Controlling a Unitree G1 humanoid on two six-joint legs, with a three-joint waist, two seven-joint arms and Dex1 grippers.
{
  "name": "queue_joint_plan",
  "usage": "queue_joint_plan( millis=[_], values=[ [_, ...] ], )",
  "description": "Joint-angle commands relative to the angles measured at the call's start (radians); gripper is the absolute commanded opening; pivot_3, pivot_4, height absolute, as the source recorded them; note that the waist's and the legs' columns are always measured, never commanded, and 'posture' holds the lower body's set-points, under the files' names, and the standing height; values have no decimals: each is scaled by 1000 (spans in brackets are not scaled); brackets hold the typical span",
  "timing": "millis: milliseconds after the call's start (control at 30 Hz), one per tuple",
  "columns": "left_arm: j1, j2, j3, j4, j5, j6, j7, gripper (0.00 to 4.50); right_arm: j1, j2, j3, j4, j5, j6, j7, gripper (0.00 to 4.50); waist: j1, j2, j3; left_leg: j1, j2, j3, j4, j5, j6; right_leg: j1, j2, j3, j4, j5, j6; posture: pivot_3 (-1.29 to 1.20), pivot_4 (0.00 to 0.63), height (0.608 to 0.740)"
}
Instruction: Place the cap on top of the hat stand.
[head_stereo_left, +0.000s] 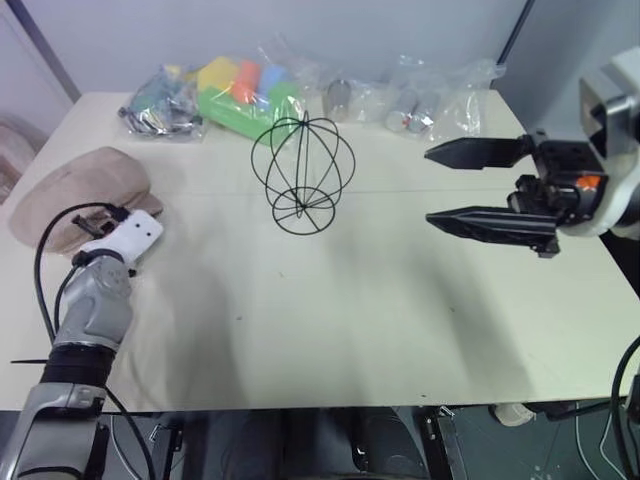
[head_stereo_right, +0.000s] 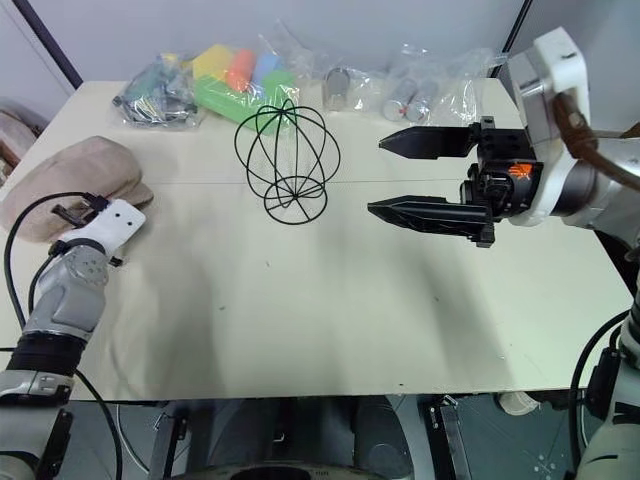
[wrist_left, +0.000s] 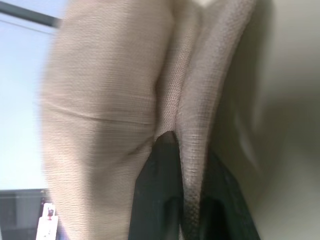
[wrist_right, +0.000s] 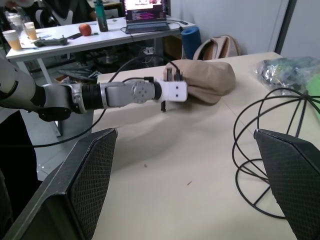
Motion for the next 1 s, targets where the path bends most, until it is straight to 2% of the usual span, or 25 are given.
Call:
queue_joint_plan(
  millis=[33,167,300,400,567,733,867,1000],
  values=[
    [-49,29,22,-32,-8,-38,1,73,2,-37,-48,-1,-1,-18,-25,4500,1,0,0,0,0,0,0,0,0,0,0,0,0,0,0,0,150,740],
    [-171,51,22,-124,-29,-153,-19,73,35,-76,-62,-3,-49,-55,-22,4500,14,-1,1,-2,0,-1,2,0,0,0,0,-1,0,0,0,0,150,740],
    [-368,15,-10,-227,-58,-268,-51,73,72,-111,-104,16,-70,-72,-24,4500,26,-2,1,-7,-1,-3,5,0,0,-1,0,-2,-1,0,0,0,150,740],
    [-431,-16,-63,-302,-65,-324,-117,73,100,-120,-135,31,-80,-76,-43,4500,19,-2,1,-8,-7,-2,5,0,0,-2,-4,-2,-2,1,1,0,150,740],
    [-299,12,-116,-482,-35,-436,-211,73,167,-109,-168,-6,-76,-81,-67,4500,-5,0,0,-5,-10,2,3,-2,3,-2,-7,1,-1,0,4,0,150,740],
    [-87,33,-118,-632,2,-503,-247,73,202,-91,-155,-29,-77,-99,-96,4500,-12,0,0,-2,-6,3,2,-2,3,-1,-2,2,1,-1,4,0,150,740],
    [-19,53,-164,-633,69,-622,-242,73,193,-71,-113,-17,-92,-116,-111,4500,0,0,0,-2,-5,3,3,-2,3,0,-3,2,0,-1,4,0,150,740],
    [-51,37,-187,-586,137,-701,-201,73,173,-50,-48,-5,-136,-146,-129,4500,0,0,0,-1,-6,3,4,-2,3,1,-4,2,0,-1,4,0,150,740]
  ],
)
